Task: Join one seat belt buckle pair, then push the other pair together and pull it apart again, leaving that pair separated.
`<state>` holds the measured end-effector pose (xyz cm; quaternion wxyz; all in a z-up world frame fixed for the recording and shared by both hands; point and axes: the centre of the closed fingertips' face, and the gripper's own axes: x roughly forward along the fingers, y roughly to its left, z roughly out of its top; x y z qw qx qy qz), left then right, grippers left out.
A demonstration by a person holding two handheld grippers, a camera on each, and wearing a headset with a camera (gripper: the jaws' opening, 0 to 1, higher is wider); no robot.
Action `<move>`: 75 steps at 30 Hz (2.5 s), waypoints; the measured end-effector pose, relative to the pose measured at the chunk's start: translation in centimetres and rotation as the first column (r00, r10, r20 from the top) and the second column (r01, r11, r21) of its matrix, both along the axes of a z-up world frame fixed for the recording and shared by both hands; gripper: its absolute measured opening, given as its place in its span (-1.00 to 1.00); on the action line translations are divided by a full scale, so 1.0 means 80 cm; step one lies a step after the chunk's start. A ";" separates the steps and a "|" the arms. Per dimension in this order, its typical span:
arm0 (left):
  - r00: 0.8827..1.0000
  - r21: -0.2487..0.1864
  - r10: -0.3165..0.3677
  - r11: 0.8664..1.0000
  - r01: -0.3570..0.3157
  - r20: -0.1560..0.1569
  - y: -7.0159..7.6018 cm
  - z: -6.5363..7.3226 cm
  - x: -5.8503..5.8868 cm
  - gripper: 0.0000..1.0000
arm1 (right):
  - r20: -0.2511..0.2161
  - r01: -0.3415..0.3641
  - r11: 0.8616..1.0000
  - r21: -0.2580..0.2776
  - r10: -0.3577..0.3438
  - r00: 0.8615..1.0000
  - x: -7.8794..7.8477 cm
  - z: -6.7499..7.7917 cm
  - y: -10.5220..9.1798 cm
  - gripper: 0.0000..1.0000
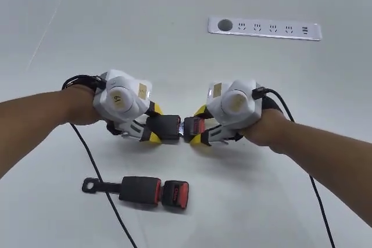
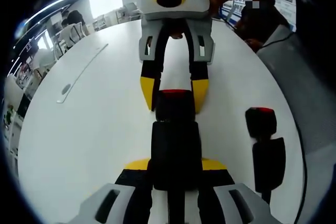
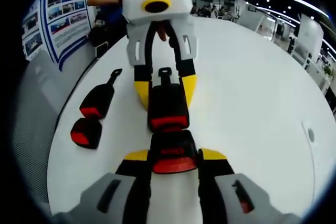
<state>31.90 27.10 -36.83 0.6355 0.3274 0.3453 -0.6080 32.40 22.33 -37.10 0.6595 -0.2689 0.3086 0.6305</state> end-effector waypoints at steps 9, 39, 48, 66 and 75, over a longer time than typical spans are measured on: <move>1.000 0.009 -0.012 1.000 0.012 0.000 -0.002 0.003 -0.002 -0.33 | 0.005 -0.021 1.000 -0.018 0.021 1.000 0.002 -0.001 0.000 -0.33; 1.000 -0.008 -0.006 1.000 0.006 -0.006 0.005 -0.003 0.007 -0.32 | 0.008 -0.018 0.999 -0.028 0.018 1.000 0.005 -0.002 -0.003 -0.32; 1.000 -0.005 -0.005 1.000 0.005 -0.009 0.007 -0.004 0.007 -0.32 | 0.007 -0.008 0.999 -0.044 0.008 1.000 0.005 -0.002 -0.012 -0.32; 1.000 -0.001 -0.001 1.000 0.001 -0.010 0.005 -0.005 0.001 -0.32 | 0.014 0.014 0.999 -0.033 -0.014 1.000 -0.004 -0.002 -0.027 -0.31; 1.000 -0.006 0.000 1.000 0.000 -0.010 0.004 -0.004 -0.001 -0.32 | 0.004 0.037 0.999 -0.038 -0.036 0.999 -0.001 -0.001 -0.053 -0.30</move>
